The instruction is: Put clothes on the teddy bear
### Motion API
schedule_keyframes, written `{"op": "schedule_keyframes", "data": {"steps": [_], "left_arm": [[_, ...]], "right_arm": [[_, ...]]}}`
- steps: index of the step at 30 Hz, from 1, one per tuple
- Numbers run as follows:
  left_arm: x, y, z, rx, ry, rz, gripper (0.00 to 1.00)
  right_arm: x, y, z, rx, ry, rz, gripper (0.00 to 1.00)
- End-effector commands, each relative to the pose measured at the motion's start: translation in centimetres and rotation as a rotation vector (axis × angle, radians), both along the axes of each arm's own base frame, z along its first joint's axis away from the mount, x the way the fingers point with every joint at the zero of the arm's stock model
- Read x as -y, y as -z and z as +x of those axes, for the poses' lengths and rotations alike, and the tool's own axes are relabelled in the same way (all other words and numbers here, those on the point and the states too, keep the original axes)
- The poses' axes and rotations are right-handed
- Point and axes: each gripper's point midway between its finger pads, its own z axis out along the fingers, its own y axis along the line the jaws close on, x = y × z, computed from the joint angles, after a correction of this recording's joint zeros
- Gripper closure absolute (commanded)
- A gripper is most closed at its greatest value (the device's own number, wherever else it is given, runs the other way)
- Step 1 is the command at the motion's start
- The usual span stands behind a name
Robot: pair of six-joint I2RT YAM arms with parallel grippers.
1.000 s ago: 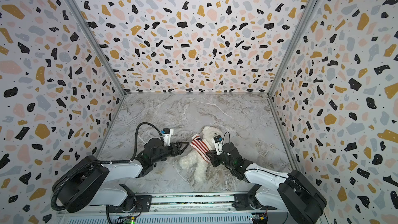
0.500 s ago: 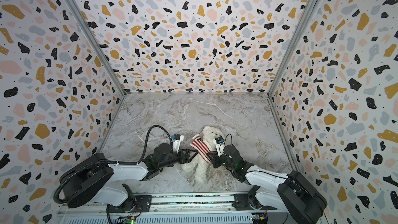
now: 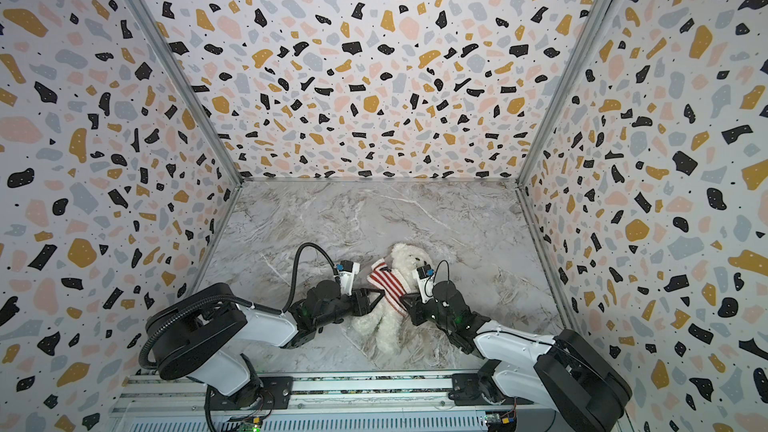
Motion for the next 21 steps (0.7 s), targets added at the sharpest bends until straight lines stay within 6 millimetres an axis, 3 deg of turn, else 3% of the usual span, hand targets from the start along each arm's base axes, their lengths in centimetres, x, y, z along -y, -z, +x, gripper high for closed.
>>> {"op": "schedule_keyframes", "data": {"steps": [1,5,11,21], "left_arm": [[0.4,-2.3,0.7,0.061,-0.029,-0.090,0.65],[0.2,-2.7,0.9,0.080,-0.042,-0.093,0.80],[-0.3,-3.7,1.0,0.137,-0.045,-0.068,1.00],[-3.0,-5.9,1.4,0.335,-0.068,0.152,1.00]], "right_arm": [[0.4,1.7,-0.9,-0.054,-0.001,-0.035,0.81],[0.2,1.5,-1.2,-0.046,-0.008,-0.024,0.81],[-0.5,-0.5,-1.6,0.039,-0.035,0.024,0.79],[-1.3,-3.6,-2.1,0.185,-0.094,0.047,0.69]]}}
